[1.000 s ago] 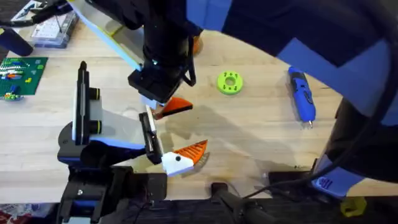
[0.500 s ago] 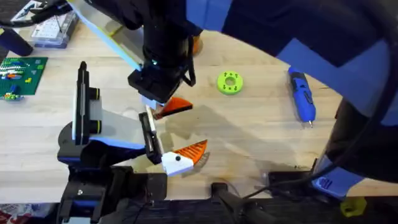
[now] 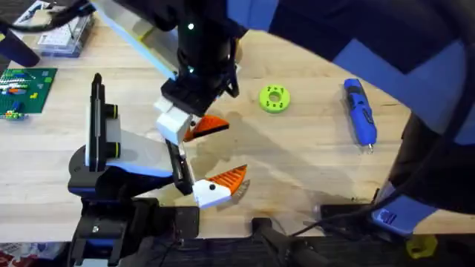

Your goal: Pick up the gripper from the table and insert it into the empty holder that is missing its gripper. Then pick up a screw, insert it into the mounting hole, and use the screwdriver to tighten it. Finally, clean up the table by picking up the vegetable and placing it into the bucket.

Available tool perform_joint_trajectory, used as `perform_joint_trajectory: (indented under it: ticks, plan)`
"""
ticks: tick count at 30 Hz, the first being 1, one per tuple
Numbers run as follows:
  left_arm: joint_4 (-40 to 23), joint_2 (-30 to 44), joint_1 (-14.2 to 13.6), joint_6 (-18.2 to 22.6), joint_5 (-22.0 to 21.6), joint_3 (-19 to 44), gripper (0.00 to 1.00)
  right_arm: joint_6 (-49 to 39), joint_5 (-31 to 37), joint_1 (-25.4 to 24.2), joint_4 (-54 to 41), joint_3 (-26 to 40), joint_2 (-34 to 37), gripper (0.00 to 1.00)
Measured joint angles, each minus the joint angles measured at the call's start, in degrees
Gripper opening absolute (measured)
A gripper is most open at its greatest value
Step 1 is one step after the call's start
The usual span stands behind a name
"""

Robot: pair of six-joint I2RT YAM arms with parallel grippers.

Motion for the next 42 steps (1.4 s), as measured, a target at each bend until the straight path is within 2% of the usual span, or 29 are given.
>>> perform_joint_trajectory:
  ticks: [2, 21, 34, 42]
  plan:
    - [0.00, 0.00, 0.00, -0.02, -0.02, -0.02, 0.991, -0.04, -0.02, -0.38, 0.00, 0.00, 0.00, 0.994]
    - [0.04, -0.02, -0.02, 0.84, 0.00, -0.02, 0.991, -0.04, 0.96, 0.04, -0.39, 0.63, -0.63, 0.995]
    - [0.05, 0.00, -0.02, 1.09, 0.00, -0.02, 0.991, -0.06, 5.70, 1.01, -3.00, 1.17, -14.42, 0.995]
    - [0.05, 0.00, -0.02, 1.09, 0.00, -0.02, 0.991, 0.49, 6.36, 1.04, -3.38, -0.96, -14.67, 0.995]
